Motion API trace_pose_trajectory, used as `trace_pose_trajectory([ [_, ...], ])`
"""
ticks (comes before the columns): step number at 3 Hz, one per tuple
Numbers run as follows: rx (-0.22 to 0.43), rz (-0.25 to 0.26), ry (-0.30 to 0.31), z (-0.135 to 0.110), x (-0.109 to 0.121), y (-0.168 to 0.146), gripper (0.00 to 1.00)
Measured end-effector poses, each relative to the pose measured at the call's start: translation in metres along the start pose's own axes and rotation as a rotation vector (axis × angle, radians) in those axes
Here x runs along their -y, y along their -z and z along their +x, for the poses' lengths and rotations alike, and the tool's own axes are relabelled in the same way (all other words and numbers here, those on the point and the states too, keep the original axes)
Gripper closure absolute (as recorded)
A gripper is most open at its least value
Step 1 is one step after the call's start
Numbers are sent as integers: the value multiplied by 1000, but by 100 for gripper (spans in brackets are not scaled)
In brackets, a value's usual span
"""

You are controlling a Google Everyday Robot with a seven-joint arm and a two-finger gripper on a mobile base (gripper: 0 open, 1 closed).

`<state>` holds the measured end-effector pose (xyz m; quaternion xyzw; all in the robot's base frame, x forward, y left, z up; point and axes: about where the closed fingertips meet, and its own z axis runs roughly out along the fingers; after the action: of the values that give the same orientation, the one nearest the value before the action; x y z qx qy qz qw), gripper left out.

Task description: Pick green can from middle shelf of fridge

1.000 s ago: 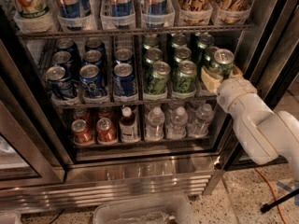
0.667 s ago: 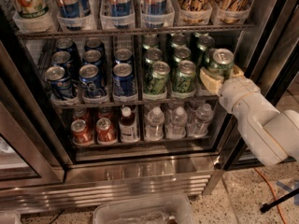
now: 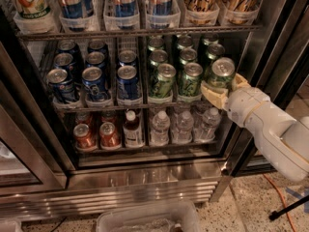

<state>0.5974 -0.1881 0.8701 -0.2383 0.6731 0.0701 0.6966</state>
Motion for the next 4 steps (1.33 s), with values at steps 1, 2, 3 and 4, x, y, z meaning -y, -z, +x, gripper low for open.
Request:
trace_pose_trajectory([
  [1, -9, -77, 34, 1, -10, 9, 100],
  [2, -15, -174, 45, 1, -20, 15, 100],
  [3, -25, -292, 42, 4, -30, 20, 100],
  [4, -26, -401, 48, 6, -42, 26, 100],
])
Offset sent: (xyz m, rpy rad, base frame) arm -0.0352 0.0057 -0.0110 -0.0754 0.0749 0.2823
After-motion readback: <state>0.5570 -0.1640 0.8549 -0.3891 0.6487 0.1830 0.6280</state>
